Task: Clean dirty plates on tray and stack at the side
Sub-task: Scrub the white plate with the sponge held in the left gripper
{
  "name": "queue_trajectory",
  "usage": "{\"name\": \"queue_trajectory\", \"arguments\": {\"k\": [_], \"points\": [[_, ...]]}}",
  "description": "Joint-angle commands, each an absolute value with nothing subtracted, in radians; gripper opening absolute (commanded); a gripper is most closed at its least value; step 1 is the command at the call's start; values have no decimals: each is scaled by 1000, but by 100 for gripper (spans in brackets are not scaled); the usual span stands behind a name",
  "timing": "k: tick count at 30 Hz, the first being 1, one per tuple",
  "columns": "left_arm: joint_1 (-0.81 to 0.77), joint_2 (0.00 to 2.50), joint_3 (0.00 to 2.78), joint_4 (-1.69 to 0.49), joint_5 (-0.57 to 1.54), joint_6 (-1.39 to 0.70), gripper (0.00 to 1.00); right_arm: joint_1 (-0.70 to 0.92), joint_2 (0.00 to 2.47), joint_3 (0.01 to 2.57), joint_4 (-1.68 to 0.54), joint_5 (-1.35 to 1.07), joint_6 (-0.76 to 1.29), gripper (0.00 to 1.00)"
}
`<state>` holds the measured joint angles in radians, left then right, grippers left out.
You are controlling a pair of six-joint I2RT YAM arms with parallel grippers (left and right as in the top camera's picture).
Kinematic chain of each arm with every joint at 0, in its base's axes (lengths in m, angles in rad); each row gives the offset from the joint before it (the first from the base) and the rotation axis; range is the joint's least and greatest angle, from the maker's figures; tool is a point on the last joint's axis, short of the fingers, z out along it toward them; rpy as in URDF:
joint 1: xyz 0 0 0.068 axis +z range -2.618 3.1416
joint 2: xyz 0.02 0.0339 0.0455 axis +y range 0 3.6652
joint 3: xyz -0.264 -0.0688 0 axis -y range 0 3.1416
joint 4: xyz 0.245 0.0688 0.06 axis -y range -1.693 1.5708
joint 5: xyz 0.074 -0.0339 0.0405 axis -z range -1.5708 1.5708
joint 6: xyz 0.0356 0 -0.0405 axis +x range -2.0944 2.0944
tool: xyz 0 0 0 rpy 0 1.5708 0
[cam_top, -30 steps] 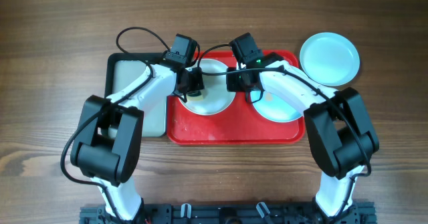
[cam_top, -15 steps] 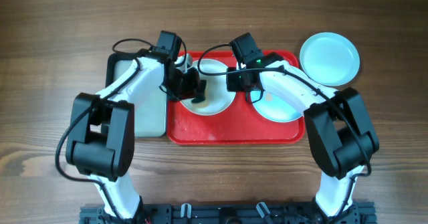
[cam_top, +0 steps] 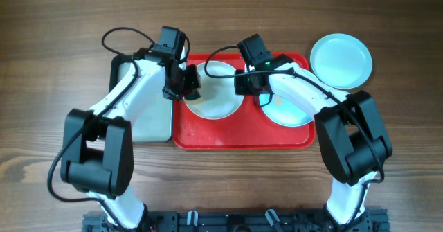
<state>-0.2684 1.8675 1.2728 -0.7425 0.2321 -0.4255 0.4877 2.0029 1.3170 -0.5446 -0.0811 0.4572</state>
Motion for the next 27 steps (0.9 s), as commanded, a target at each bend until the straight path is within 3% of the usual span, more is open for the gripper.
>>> {"name": "queue_trajectory", "arguments": {"k": [1, 10, 27], "points": [[-279, 1923, 1260, -717, 269, -434, 4, 490, 1982, 1324, -544, -74, 471, 4], [-287, 1953, 1260, -720, 305, -484, 4, 490, 1982, 1324, -544, -75, 471, 4], [-283, 1999, 1260, -496, 295, -485, 4, 490, 1982, 1324, -543, -85, 471, 4]]}}
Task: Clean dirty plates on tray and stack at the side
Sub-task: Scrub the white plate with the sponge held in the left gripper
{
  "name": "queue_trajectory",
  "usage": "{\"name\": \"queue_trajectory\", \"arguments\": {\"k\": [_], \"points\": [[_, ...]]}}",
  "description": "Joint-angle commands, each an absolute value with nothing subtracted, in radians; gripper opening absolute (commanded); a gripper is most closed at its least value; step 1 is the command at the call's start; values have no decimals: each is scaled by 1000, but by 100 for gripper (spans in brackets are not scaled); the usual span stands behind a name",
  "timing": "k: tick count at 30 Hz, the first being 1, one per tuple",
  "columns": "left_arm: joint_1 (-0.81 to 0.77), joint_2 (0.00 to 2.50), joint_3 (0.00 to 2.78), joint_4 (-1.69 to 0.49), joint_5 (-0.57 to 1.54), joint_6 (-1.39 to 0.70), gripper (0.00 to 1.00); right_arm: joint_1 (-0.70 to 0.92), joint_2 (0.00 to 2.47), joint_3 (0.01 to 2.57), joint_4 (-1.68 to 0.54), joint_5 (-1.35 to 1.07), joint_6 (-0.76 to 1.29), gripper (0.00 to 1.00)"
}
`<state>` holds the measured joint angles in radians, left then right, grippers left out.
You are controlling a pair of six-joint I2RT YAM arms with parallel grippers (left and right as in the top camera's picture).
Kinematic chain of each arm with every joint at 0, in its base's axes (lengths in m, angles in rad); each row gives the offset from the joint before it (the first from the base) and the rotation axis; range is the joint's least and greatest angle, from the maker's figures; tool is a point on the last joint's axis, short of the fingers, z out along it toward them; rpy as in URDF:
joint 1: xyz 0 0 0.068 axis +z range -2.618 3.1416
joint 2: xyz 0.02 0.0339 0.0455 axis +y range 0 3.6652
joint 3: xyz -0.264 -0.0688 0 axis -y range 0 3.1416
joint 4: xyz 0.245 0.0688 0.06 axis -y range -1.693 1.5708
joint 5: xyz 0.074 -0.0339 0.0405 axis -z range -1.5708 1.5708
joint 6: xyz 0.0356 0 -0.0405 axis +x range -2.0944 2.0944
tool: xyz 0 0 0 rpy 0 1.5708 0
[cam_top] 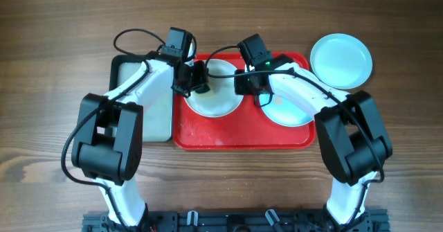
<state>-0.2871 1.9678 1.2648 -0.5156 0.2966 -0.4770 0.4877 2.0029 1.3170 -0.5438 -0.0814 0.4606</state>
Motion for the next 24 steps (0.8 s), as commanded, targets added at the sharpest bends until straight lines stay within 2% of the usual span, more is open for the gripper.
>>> {"name": "queue_trajectory", "arguments": {"k": [1, 4, 10, 18, 21, 24], "points": [[-283, 2008, 1260, -496, 296, -485, 4, 490, 1982, 1324, -543, -85, 470, 4], [-284, 2044, 1260, -494, 327, -487, 4, 490, 1982, 1323, -543, -85, 470, 4], [-287, 2056, 1261, -469, 564, -479, 4, 490, 1982, 1324, -542, -85, 471, 4], [-344, 2058, 1261, -397, 536, -480, 4, 490, 1982, 1323, -543, -85, 466, 4], [-352, 2047, 1263, -392, 591, -479, 4, 490, 1982, 1324, -542, -85, 462, 4], [-348, 1975, 1264, -402, 570, -479, 4, 490, 1982, 1324, -538, -85, 453, 5]]}}
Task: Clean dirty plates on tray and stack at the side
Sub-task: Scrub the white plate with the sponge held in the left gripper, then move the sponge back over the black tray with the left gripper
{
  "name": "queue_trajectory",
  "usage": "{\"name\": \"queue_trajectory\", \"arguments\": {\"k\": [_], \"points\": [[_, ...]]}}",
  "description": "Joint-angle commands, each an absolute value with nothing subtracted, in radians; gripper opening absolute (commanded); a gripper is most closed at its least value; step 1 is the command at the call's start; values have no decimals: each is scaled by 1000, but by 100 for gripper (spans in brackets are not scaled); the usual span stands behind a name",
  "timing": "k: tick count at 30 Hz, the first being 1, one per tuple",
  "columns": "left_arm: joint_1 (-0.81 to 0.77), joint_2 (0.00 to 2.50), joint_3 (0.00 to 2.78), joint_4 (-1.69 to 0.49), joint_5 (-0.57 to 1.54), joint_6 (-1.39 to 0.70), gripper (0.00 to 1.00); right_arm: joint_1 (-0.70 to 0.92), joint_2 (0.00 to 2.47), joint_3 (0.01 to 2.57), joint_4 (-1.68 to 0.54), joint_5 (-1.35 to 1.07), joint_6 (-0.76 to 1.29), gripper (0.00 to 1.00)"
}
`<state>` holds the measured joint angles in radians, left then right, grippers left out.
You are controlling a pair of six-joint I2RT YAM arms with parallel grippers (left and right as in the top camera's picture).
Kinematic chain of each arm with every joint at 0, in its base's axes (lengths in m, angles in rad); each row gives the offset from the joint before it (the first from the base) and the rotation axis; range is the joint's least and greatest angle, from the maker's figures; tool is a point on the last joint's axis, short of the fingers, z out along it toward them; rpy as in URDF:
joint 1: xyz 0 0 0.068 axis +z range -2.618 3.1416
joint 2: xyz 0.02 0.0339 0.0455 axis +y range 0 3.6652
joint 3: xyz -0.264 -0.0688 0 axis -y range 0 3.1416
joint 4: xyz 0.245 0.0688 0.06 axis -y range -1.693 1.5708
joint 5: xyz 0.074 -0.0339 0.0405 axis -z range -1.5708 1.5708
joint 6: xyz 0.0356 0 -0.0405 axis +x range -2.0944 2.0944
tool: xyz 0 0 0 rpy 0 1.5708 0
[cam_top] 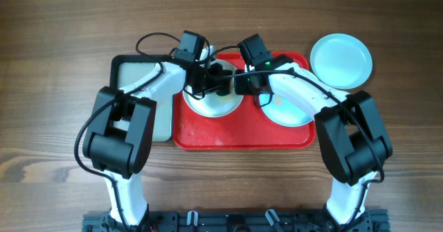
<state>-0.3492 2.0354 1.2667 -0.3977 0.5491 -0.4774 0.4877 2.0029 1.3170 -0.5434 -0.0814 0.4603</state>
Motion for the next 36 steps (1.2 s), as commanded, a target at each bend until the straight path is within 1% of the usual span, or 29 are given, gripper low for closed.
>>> {"name": "queue_trajectory", "arguments": {"k": [1, 5, 8, 9, 10, 14, 16, 18, 22, 29, 31, 33, 34, 36], "points": [[-345, 1923, 1264, -408, 535, -479, 4, 490, 1982, 1323, -537, -85, 447, 7], [-327, 1738, 1264, -488, 396, -479, 4, 490, 1982, 1324, -535, -85, 447, 16], [-308, 1615, 1264, -618, 244, -479, 4, 490, 1982, 1324, -531, -83, 445, 34], [-301, 1589, 1264, -659, 187, -479, 4, 490, 1982, 1324, -529, -80, 444, 37], [-288, 1555, 1264, -729, 89, -478, 4, 490, 1982, 1324, -527, -75, 445, 38], [-236, 1518, 1263, -895, -105, -468, 4, 490, 1986, 1324, -517, -74, 445, 37], [-197, 1520, 1261, -947, -114, -408, 4, 490, 1996, 1323, -512, -74, 446, 37], [-156, 1521, 1255, -973, -118, -391, 4, 490, 2007, 1323, -509, -76, 448, 36], [-89, 1521, 1220, -963, -118, -301, 4, 490, 2011, 1322, -508, -77, 448, 27], [-36, 1521, 1075, -891, -119, -238, 4, 490, 2015, 1322, -508, -77, 448, 25], [-36, 1521, 1031, -858, -130, -255, 4, 490, 2024, 1322, -505, -77, 448, 24], [-36, 1521, 1006, -856, -129, -330, 4, 490, 2029, 1322, -501, -77, 448, 19], [-36, 1521, 997, -854, -130, -360, 4, 490, 2029, 1322, -501, -77, 448, 14], [-36, 1521, 979, -834, -130, -398, 4, 490, 2030, 1322, -502, -77, 446, 10]]}}
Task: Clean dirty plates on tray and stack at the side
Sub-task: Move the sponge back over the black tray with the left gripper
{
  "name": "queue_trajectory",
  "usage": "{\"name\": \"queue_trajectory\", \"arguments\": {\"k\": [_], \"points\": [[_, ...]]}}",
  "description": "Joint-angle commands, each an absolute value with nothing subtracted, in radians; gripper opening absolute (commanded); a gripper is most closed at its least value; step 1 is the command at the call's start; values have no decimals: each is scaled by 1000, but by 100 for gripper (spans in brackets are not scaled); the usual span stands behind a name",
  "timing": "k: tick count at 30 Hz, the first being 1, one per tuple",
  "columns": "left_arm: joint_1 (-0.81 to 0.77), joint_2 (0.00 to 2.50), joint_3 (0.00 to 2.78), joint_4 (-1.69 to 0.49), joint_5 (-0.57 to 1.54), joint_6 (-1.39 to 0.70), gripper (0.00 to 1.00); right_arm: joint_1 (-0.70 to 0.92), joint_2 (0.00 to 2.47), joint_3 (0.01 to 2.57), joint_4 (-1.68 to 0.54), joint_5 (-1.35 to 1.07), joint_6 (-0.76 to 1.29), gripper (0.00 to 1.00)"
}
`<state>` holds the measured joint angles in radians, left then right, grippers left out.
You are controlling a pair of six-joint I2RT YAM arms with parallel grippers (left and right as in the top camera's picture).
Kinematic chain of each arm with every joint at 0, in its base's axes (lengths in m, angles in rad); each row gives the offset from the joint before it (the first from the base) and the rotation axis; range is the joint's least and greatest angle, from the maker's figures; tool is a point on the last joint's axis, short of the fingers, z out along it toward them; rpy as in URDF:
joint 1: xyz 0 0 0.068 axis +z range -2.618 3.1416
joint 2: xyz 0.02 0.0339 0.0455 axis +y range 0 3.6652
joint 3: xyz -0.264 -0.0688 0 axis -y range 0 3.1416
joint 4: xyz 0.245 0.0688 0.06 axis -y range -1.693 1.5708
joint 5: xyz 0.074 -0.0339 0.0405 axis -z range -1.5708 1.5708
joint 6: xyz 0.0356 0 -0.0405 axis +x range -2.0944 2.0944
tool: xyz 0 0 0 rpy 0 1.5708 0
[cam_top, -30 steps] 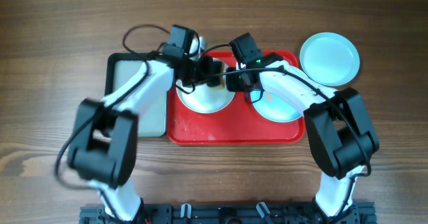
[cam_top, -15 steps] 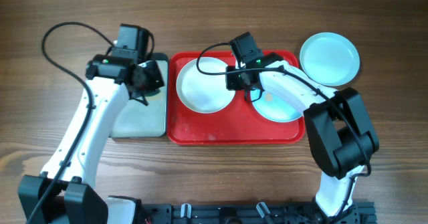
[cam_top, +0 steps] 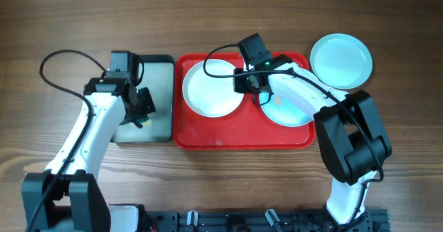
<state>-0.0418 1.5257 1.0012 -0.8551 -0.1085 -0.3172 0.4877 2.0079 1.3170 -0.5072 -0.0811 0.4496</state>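
A white plate (cam_top: 211,90) lies on the left half of the red tray (cam_top: 208,136). My right gripper (cam_top: 243,85) sits at that plate's right rim and appears shut on it. A pale blue plate (cam_top: 291,113) lies on the tray's right half, partly under the right arm. Another pale blue plate (cam_top: 340,60) rests on the table beyond the tray's far right corner. My left gripper (cam_top: 142,113) hangs over the grey basin (cam_top: 158,97) left of the tray, shut on a small yellowish sponge (cam_top: 140,125) that is mostly hidden by the fingers.
The grey basin touches the tray's left side. Both arms reach in from the near edge, with cables looping above their wrists. Bare wooden table surrounds the tray and basin.
My left gripper was on the white plate next to the right gripper. It is now off the tray, over the grey basin. The right gripper and all plates are unmoved.
My left gripper was at the white plate's left rim, then further onto the plate, then at its middle close to the right gripper, which stayed at the right rim throughout. Now the left gripper is over the basin and the white plate lies fully exposed.
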Motion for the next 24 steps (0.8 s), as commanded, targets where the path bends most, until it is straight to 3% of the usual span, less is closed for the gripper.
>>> {"name": "queue_trajectory", "arguments": {"k": [1, 5, 24], "points": [[-36, 1521, 979, -833, -130, -398, 4, 490, 2030, 1322, -502, -76, 445, 8], [-36, 1521, 979, -833, -135, -398, 4, 490, 2033, 1322, -504, -73, 446, 4], [-36, 1521, 979, -788, -238, -406, 4, 490, 2015, 1354, -551, -2, 441, 4]]}}
